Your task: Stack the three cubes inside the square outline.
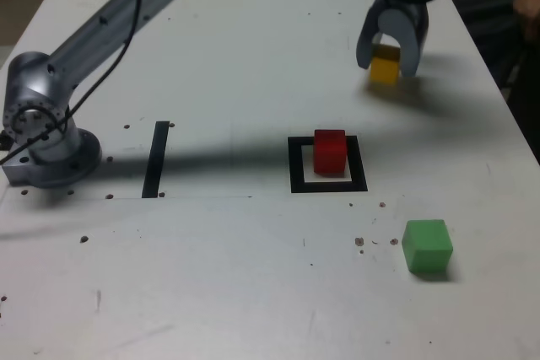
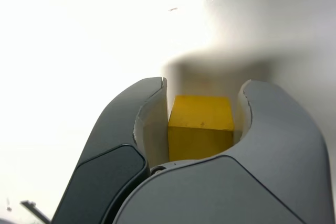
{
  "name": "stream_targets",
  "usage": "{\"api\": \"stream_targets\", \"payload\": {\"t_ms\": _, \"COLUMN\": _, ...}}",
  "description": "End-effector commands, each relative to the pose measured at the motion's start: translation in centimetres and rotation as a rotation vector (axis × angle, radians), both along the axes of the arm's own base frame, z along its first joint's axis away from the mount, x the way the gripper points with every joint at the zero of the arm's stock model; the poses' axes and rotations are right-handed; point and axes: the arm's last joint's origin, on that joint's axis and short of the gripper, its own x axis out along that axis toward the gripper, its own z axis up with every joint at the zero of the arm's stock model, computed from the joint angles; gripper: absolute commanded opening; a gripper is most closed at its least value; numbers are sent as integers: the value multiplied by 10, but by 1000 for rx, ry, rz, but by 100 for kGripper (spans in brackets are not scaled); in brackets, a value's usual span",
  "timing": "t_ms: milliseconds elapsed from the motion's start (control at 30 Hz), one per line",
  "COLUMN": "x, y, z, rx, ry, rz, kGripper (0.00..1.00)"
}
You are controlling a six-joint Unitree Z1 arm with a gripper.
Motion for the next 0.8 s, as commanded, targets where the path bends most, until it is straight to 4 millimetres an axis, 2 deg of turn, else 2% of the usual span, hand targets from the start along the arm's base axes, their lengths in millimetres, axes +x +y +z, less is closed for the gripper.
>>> {"api": "stream_targets", "payload": {"t_ms": 0, "x": -8, "y": -5, "z": 11, "rx": -2, "ry": 5, "rz": 10, "kGripper": 33}}
{"api": "stream_targets", "payload": {"t_ms": 567, "x": -65, "y": -61, "z": 53, "rx": 17, "ry": 10, "rz": 142, "kGripper": 33}}
{"api": "stream_targets", "payload": {"t_ms": 767, "x": -82, "y": -79, "z": 63, "rx": -12, "ry": -11, "rz": 183, "kGripper": 33}}
